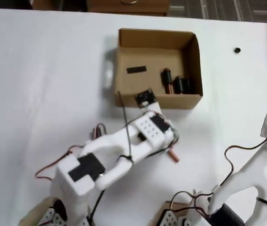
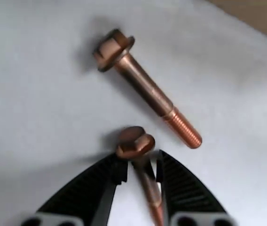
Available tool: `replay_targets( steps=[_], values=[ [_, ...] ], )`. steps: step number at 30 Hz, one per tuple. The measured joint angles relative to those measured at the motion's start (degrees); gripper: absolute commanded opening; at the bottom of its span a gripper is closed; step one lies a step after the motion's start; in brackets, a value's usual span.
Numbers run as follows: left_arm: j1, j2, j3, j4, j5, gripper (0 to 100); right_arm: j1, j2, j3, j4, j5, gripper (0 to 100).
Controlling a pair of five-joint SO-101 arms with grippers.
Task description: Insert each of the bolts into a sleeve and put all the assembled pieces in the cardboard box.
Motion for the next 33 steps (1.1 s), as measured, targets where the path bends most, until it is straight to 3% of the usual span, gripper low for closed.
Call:
replay_targets(
  steps=[2,9,16,25,29,33],
  values=[
    [-0.2,1.4,-1.3,0.1,0.1,1,0.0,0.0,0.0,0.0,0.0,1.9],
    [-0.4,4.7,-5.5,2.4,0.4,2,0.0,0.0,0.0,0.0,0.0,1.9],
    [-1.6,5.6,-17.3,16.8,-0.1,2,-6.2,0.0,1.0,0.0,0.0,2.0],
    [-12.1,5.6,-52.0,44.3,-18.1,2,-19.0,-5.4,1.0,0.0,0.0,2.0],
    [-20.4,5.6,-62.3,48.3,-26.3,2,-26.7,-9.0,1.0,0.0,0.0,2.0],
    [-26.8,4.6,-63.9,49.0,-31.1,2,-33.5,-9.9,1.0,0.0,-3.4,2.0]
  ],
)
